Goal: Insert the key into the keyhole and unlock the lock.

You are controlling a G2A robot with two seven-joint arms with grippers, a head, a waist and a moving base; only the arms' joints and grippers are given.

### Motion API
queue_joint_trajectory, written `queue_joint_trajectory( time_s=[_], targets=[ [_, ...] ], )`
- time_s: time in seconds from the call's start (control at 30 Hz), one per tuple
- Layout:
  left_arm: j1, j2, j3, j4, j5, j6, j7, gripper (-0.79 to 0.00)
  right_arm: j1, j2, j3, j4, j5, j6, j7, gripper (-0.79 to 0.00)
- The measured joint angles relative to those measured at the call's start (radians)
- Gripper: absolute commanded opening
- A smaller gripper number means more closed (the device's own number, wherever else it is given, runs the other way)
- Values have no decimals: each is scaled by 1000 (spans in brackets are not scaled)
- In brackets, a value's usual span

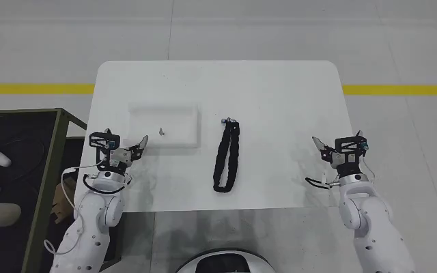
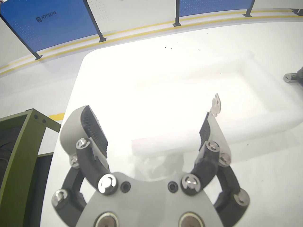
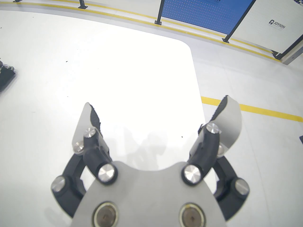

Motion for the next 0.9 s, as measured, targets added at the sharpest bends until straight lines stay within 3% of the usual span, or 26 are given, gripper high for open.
queue_joint_trajectory(
  time_s=[0.13,0.23,0.33,0.47,0.6,0.67,0.83,0.9],
  targets=[
    [-39,-1,-24,-47,-85,-26,-65,0,0,0,0,0,0,0,0,0],
    [-135,2,-61,-90,-194,-31,-249,0,0,0,0,0,0,0,0,0],
    [-305,9,-82,-85,-350,-6,-586,0,0,0,0,0,0,0,0,0],
    [-612,22,-36,62,-547,34,-1124,0,0,0,0,0,0,0,0,0],
    [-832,26,56,195,-638,84,-1477,0,0,0,0,0,0,0,0,0],
    [-889,29,129,256,-666,100,-1539,0,0,0,0,0,0,0,0,0],
    [-963,61,325,371,-746,148,-1535,-9,0,0,0,0,0,0,0,0],
    [-989,81,399,388,-768,151,-1535,-111,0,0,0,0,0,0,0,0]
  ],
)
